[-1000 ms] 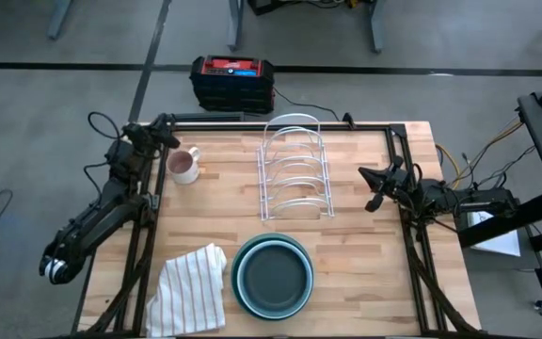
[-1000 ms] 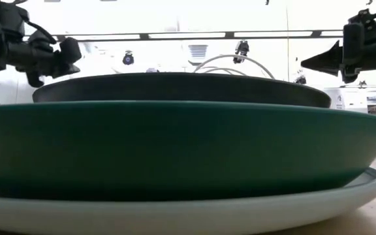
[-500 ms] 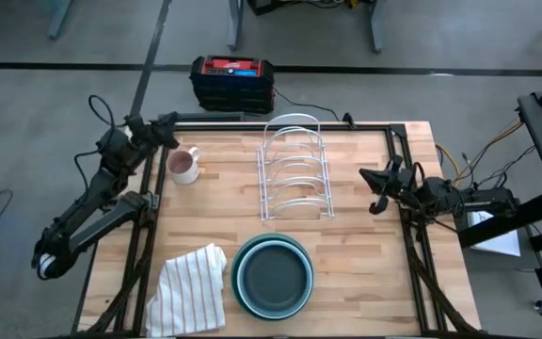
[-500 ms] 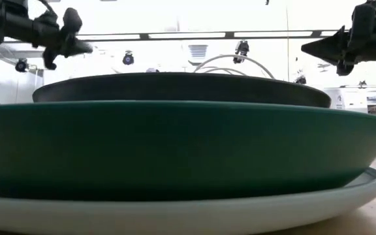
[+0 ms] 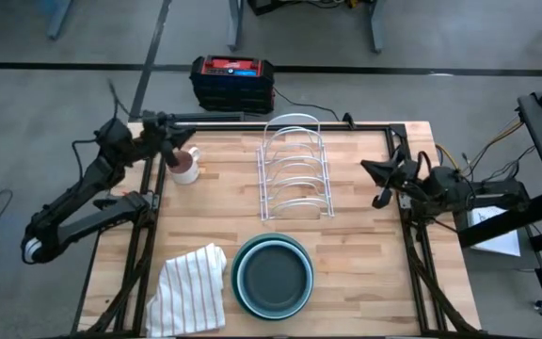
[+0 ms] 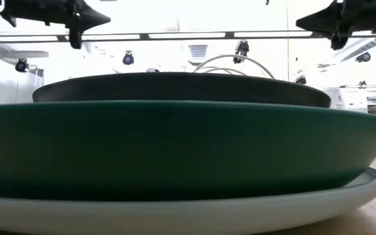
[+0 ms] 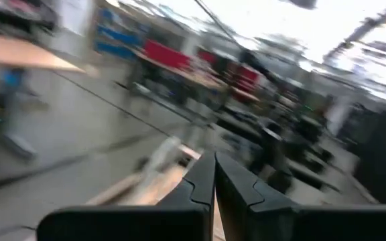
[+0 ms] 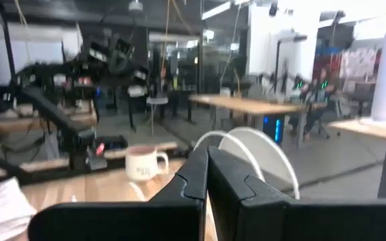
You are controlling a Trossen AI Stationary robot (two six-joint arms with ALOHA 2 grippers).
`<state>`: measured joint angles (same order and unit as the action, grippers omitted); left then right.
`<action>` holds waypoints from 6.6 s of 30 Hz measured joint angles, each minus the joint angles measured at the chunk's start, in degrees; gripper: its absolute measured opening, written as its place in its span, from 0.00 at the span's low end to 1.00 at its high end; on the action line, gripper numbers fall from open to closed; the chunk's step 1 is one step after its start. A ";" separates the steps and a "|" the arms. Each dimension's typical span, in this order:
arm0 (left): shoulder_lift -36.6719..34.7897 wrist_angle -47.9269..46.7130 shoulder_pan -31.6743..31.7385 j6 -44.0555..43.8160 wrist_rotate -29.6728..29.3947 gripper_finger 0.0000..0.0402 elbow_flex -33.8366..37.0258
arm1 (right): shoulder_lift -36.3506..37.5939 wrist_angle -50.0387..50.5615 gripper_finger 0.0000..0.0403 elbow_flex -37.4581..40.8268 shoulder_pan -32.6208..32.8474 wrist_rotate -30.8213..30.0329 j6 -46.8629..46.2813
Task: Sort dishes
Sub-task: Put the black plate into the dish rack
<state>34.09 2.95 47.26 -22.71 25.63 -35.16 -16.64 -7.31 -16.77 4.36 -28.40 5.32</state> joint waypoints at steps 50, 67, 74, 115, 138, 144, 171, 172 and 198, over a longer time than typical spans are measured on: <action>29.39 -6.97 -67.49 25.30 -16.09 0.00 3.10 | -57.11 12.43 0.00 -21.02 32.65 3.78 -77.80; 45.23 9.26 -67.46 28.32 -16.26 0.00 3.37 | -75.19 16.16 0.00 -31.66 31.96 4.48 -87.05; 51.33 13.57 -67.42 29.65 -16.26 0.00 3.22 | -76.90 15.91 0.00 -32.64 30.80 4.42 -85.73; 55.60 18.73 -67.40 25.43 -20.68 0.00 3.17 | -81.94 9.53 0.39 -32.68 26.61 7.81 -78.99; 55.60 19.79 -67.40 24.96 -22.12 0.00 3.17 | -81.28 10.07 0.01 -32.75 23.32 7.43 -70.92; 55.47 19.64 -67.40 24.88 -22.12 0.00 3.17 | -79.19 11.67 0.01 -32.68 23.35 6.53 -69.45; 35.36 11.98 -67.41 27.63 -23.73 0.00 3.07 | -47.05 15.09 0.00 -32.66 27.68 -38.15 -29.64; 34.26 11.83 -67.40 28.02 -24.81 0.00 3.07 | -46.19 12.81 0.00 -32.68 28.04 -43.07 -25.23; 23.93 6.50 -67.40 32.75 -51.23 0.00 3.06 | -48.28 2.31 0.00 -36.22 24.97 -61.59 20.75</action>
<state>58.02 9.45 -20.14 10.04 -25.61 -32.10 -64.93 -4.99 -52.99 29.33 -90.00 26.07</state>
